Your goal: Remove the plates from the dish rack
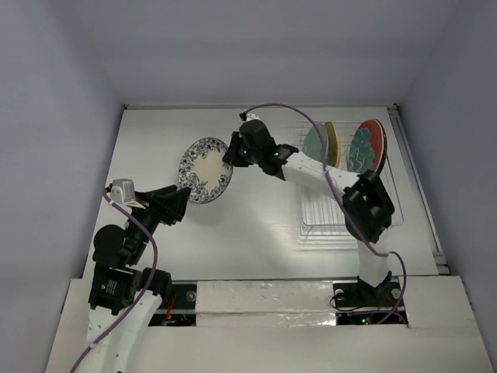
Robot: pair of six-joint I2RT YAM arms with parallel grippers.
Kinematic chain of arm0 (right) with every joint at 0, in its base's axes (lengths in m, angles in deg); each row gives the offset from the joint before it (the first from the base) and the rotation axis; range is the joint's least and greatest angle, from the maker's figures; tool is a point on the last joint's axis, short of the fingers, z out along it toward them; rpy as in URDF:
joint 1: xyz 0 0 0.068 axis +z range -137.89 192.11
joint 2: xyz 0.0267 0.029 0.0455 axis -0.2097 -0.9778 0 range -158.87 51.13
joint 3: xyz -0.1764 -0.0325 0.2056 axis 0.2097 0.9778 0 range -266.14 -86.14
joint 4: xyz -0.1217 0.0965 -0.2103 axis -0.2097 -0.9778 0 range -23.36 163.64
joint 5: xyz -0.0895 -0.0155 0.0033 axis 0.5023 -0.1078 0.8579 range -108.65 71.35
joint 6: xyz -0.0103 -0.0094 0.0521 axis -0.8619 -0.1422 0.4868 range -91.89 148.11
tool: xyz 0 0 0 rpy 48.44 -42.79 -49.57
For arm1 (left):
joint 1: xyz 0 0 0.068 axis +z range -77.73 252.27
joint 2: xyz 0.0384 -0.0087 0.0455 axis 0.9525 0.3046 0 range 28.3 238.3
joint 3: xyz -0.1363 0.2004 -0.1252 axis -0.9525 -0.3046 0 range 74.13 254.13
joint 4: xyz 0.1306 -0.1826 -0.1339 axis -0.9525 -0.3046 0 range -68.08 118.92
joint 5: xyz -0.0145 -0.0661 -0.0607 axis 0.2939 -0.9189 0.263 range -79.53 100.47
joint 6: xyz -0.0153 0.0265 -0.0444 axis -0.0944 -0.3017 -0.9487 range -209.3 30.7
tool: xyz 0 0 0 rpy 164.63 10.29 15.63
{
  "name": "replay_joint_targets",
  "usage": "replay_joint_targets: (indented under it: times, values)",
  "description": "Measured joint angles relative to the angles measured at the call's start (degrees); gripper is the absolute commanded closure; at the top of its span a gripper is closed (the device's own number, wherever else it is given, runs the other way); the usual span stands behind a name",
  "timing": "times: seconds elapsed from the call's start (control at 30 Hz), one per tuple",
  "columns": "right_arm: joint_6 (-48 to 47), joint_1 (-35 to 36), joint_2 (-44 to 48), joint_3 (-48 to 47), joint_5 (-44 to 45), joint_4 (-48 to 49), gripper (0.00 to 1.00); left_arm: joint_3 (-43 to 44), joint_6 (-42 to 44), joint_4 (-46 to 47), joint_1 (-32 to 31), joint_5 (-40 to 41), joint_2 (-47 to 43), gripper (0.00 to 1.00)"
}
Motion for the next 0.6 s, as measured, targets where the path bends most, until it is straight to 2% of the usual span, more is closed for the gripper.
replay_joint_targets:
  times: [0.23,0.43,0.6]
  values:
    - [5.38,1.27,-9.53,-4.26,4.15,4.39,1.00,0.00,0.00,-0.04,0.00,0.04,0.00,0.52]
    - [8.59,0.46,-6.71,5.73,12.07,9.03,1.00,0.00,0.00,-0.04,0.00,0.04,0.00,0.52]
    - [11.17,-1.51,-3.15,11.89,14.62,11.30,0.99,0.00,0.00,-0.07,0.00,0.02,0.00,0.52]
